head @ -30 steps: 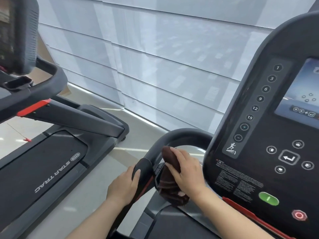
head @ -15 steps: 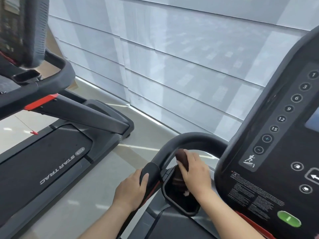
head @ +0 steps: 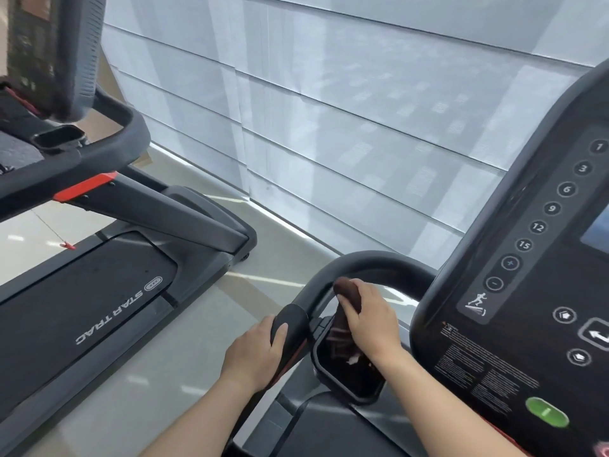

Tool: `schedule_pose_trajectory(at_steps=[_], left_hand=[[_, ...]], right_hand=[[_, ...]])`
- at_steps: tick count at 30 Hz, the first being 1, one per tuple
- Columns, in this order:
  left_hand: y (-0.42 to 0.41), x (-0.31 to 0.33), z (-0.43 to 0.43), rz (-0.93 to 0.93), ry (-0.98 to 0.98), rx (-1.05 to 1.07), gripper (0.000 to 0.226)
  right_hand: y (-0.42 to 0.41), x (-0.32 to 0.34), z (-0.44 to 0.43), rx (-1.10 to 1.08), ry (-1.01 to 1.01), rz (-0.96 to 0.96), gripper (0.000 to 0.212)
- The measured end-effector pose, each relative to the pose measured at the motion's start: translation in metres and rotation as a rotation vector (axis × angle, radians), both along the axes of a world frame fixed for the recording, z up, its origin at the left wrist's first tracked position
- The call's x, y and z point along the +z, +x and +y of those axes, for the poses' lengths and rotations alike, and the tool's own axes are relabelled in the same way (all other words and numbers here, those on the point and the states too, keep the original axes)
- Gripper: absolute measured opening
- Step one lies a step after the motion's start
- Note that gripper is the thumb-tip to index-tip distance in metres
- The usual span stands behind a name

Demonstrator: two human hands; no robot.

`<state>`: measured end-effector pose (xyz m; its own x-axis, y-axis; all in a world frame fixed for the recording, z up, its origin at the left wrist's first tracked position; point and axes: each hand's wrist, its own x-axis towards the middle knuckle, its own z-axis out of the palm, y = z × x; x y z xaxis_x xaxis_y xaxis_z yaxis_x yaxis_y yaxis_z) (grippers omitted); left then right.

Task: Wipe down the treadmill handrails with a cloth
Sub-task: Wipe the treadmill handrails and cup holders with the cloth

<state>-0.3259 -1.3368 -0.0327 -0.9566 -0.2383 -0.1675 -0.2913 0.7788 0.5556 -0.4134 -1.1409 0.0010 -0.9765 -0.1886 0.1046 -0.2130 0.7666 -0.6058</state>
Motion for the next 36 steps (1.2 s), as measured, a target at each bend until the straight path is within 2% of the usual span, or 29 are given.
schedule_pose_trajectory(at_steps=[5,8,12,16,18,23,26,28,32,36], left_hand=[[0.0,0.0,-0.001,-0.022,0.041,0.028,0.047],[0.0,0.001,-0.001,-0.014,0.053,0.039,0.042],[0.002,0.0,-0.001,-0.004,0.067,0.052,0.041],[0.0,-0.001,-0.002,-0.002,0.058,0.048,0.041],[0.0,-0.002,-0.001,-0.004,0.061,0.051,0.041],[-0.001,-0.001,-0.002,-0.002,0.043,0.051,0.037],[0.0,-0.001,-0.001,-0.007,0.035,0.043,0.034],[0.001,-0.001,-0.001,0.0,0.036,0.043,0.036],[0.001,0.002,-0.003,-0.043,0.077,0.036,0.041],[0.023,0.006,-0.013,-0.097,0.102,0.009,0.046]], right_hand=[[0.024,0.012,-0.012,0.079,-0.163,0.085,0.031],[0.045,0.005,-0.028,0.109,-0.078,0.046,0.032],[0.065,0.0,-0.014,0.14,-0.146,-0.005,0.034],[0.076,-0.001,0.001,0.209,-0.074,-0.006,0.037],[0.063,0.006,0.004,0.186,-0.041,0.003,0.036],[0.017,0.027,0.006,0.052,0.073,0.165,0.041],[0.017,0.013,0.01,0.052,0.355,0.029,0.046],[0.025,0.002,0.014,0.05,0.416,-0.022,0.048],[0.026,0.011,0.02,0.078,0.263,0.003,0.044],[0.027,0.032,0.006,0.2,0.087,0.073,0.043]])
